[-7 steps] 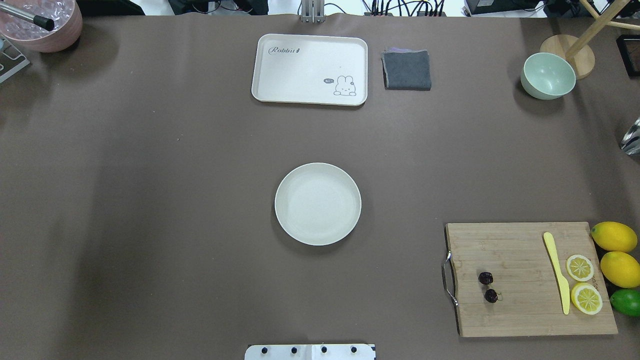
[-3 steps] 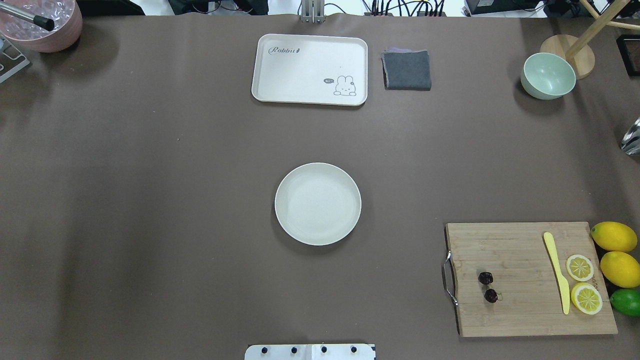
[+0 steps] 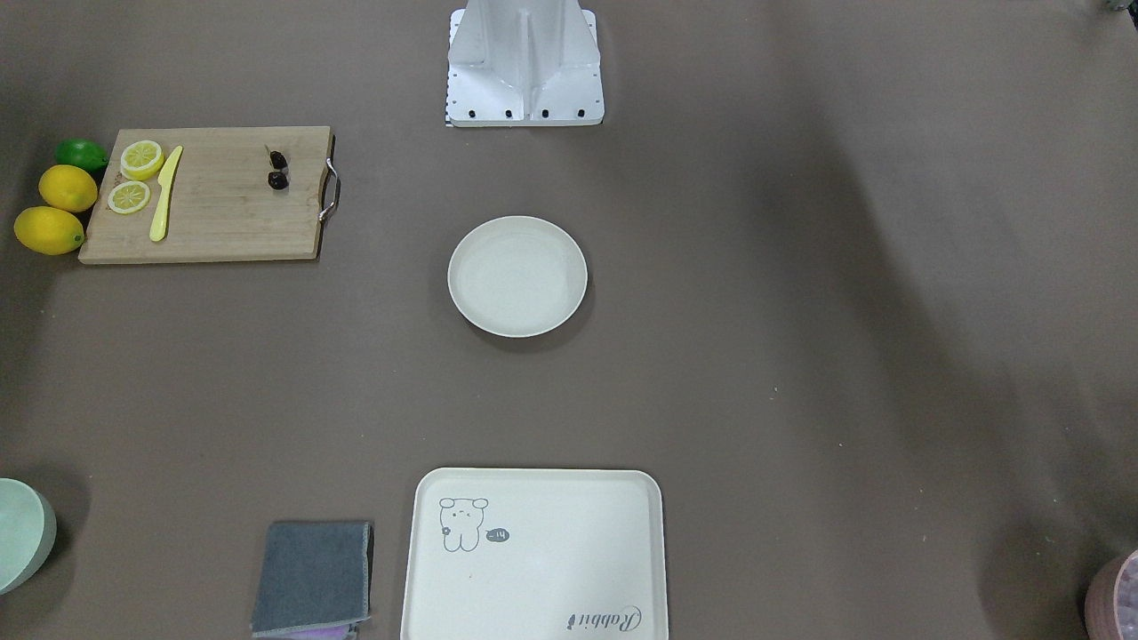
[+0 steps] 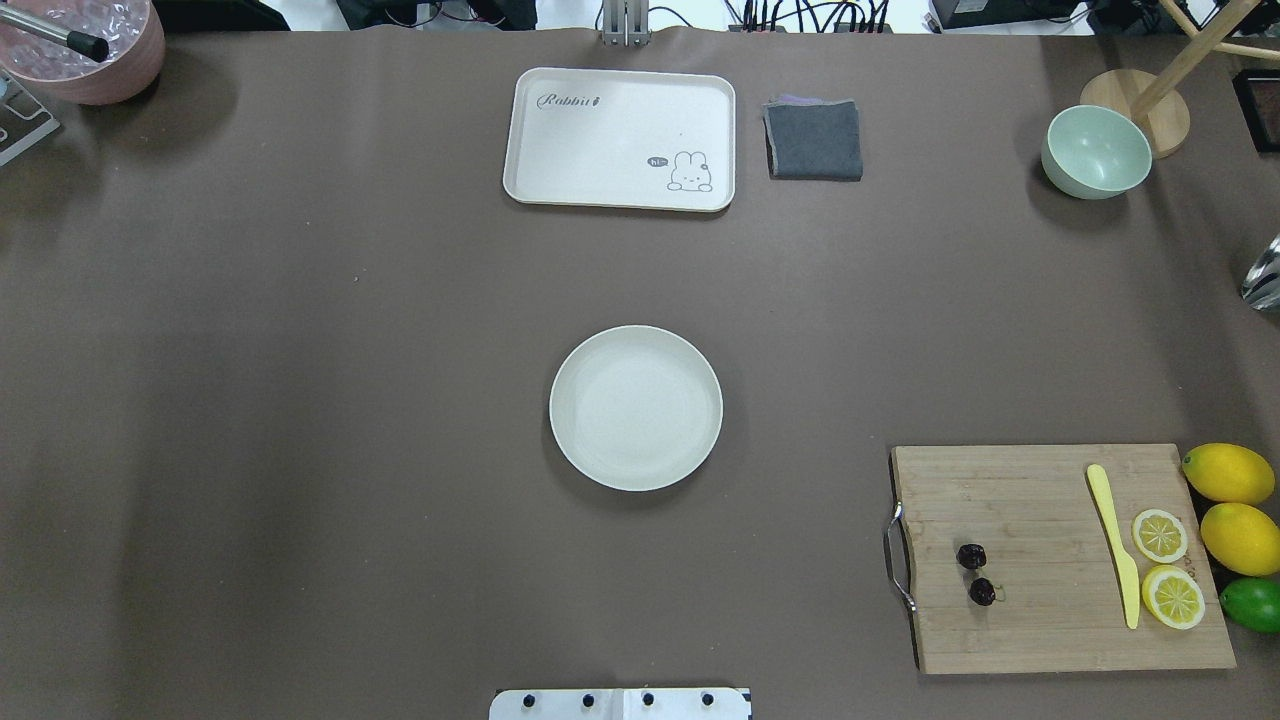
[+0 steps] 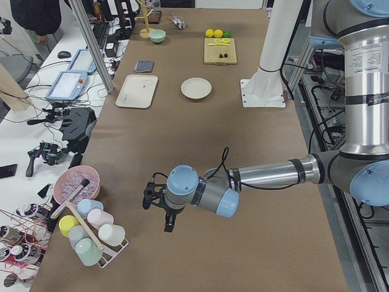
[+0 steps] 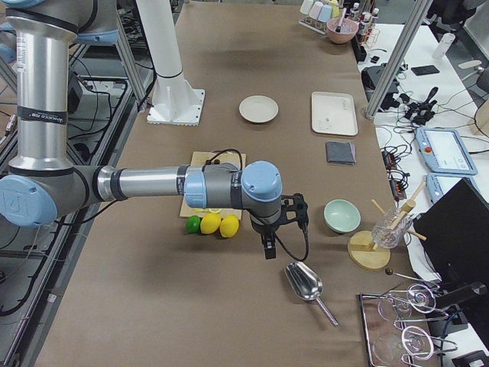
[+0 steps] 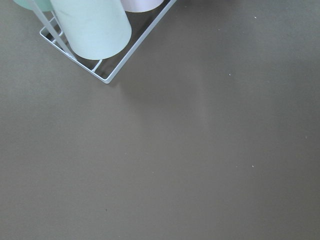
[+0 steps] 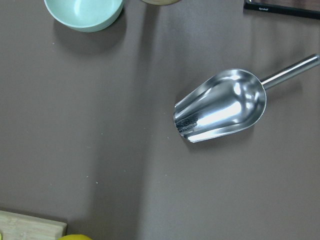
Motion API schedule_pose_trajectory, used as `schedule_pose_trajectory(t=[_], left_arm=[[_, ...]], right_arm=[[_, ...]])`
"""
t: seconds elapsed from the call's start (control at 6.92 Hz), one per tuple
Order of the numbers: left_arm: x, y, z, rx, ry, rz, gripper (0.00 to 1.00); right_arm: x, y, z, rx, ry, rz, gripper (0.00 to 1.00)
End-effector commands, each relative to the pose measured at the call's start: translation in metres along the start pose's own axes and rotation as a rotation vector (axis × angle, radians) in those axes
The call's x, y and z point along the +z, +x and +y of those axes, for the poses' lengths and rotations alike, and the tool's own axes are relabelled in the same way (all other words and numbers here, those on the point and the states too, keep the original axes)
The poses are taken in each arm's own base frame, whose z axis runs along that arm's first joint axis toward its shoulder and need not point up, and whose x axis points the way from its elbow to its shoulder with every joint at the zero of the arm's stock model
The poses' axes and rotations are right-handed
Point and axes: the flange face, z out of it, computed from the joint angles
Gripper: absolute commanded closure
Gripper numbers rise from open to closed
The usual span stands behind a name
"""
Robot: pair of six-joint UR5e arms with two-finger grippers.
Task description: Place red cherry on plate
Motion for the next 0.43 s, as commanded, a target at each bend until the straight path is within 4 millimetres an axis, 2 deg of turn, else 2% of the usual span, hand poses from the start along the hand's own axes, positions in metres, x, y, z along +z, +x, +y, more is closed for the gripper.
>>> schedule_pose_trajectory(t=[0.0,0.29], left_arm=[[0.000,0.002,-0.002,0.003,0.000,0.001,0.02],[-0.005,0.006,-0.005,0.009,0.011,0.006,0.02]], right_arm=[[-0.025,-0.077,-0.013,0.047,0.045,0.053,0.01],[-0.030,-0.147,-0.008,0.092,0.051,0.023,0.01]])
